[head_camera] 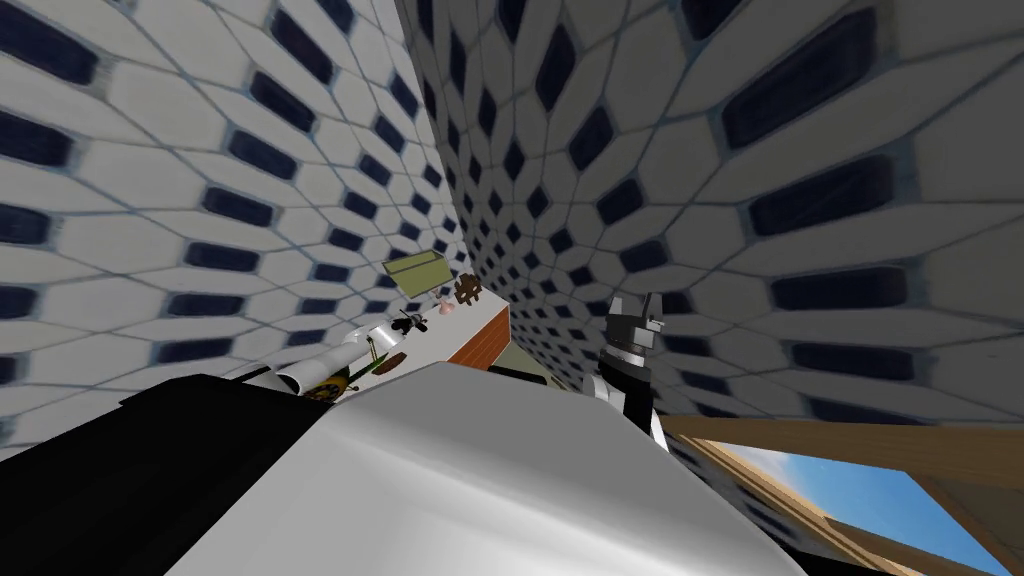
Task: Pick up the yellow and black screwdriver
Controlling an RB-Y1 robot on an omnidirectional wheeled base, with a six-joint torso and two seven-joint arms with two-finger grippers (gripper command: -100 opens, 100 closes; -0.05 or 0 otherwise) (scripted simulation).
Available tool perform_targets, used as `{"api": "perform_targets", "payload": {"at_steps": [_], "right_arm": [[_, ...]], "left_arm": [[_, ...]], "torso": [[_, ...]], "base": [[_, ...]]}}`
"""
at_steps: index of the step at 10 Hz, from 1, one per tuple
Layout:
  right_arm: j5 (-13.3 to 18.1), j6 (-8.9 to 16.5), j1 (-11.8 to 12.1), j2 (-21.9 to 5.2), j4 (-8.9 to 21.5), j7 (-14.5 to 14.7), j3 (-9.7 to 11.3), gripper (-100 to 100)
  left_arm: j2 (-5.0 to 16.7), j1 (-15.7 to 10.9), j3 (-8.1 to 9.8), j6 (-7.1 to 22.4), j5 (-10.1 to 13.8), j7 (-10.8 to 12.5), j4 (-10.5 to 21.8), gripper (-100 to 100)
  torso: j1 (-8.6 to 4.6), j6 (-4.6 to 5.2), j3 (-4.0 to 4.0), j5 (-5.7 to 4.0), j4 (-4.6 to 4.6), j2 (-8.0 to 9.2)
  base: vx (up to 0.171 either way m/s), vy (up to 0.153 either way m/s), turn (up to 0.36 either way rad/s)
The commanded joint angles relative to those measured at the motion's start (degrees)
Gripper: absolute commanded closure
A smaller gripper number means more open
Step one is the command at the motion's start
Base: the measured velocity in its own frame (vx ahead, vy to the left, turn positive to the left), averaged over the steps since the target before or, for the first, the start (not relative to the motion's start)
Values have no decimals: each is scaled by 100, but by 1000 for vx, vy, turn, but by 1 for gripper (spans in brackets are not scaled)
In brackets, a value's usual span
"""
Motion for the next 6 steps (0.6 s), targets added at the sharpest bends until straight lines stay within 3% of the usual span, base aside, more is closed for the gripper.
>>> {"api": "perform_targets", "payload": {"at_steps": [1,2,3,4,5,6], "right_arm": [[0,0,0,0,0,0,0,0],[0,0,1,0,0,0,-1,0],[0,0,0,0,0,0,0,0],[0,0,1,0,0,0,0,0],[0,0,0,0,0,0,0,0],[0,0,0,0,0,0,0,0]], "left_arm": [[10,-230,-237,273,-218,170,-286,100],[10,-230,-237,273,-218,170,-302,100],[33,-454,-455,501,-378,302,-485,100],[33,-454,-455,501,-378,302,-542,100],[55,-678,-673,730,-539,435,-760,100],[55,-678,-673,730,-539,435,-782,100]], "torso": [[0,0,0,0,0,0],[1,-8,0,-1,-1,0],[-2,-1,1,-2,0,1],[-1,-6,1,-6,1,1],[-3,1,1,-2,0,2],[1,-7,1,-4,0,3]], "base": [[7,33,287],[6,20,119],[5,33,230],[8,30,114],[1,40,252],[6,26,122]]}}
